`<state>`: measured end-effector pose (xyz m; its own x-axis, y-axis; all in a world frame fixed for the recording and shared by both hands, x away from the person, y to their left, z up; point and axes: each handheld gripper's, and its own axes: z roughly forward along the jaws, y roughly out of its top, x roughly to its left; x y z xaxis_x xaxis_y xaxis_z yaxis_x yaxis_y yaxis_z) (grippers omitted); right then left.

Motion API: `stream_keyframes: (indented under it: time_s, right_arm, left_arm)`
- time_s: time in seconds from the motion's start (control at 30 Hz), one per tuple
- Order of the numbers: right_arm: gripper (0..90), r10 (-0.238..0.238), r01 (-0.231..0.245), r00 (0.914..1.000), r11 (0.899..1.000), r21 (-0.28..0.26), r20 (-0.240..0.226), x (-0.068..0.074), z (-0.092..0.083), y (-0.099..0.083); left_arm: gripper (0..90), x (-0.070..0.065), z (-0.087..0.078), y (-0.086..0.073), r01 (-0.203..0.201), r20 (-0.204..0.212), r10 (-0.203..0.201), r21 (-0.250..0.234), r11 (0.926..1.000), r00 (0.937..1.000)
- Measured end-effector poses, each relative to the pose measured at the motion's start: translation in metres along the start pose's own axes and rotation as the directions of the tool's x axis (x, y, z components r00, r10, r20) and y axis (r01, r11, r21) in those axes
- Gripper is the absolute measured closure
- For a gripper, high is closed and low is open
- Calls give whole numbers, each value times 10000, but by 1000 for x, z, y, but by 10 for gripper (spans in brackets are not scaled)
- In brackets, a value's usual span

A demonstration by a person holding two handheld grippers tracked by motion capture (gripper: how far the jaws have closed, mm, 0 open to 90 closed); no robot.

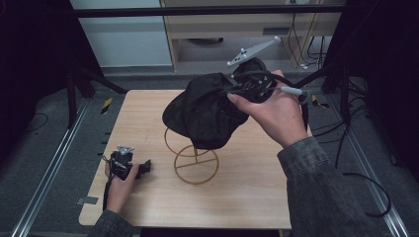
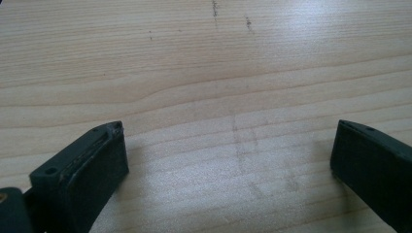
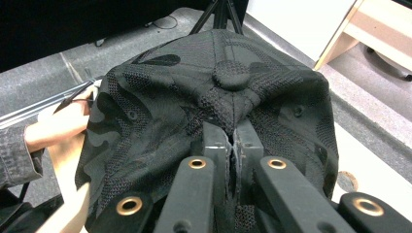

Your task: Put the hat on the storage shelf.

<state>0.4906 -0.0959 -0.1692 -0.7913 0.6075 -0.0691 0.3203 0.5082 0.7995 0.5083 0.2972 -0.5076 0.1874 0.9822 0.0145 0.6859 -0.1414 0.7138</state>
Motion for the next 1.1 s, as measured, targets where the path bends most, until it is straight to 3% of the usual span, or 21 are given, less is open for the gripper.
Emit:
stream_keyframes:
  time_s: [1.1]
  right_arm:
    - [873, 279, -233, 9984, 9954, 925, -495, 7, 22, -18]
  left_arm:
    - [0, 0, 0, 0, 1, -2, -1, 2, 10000, 10000]
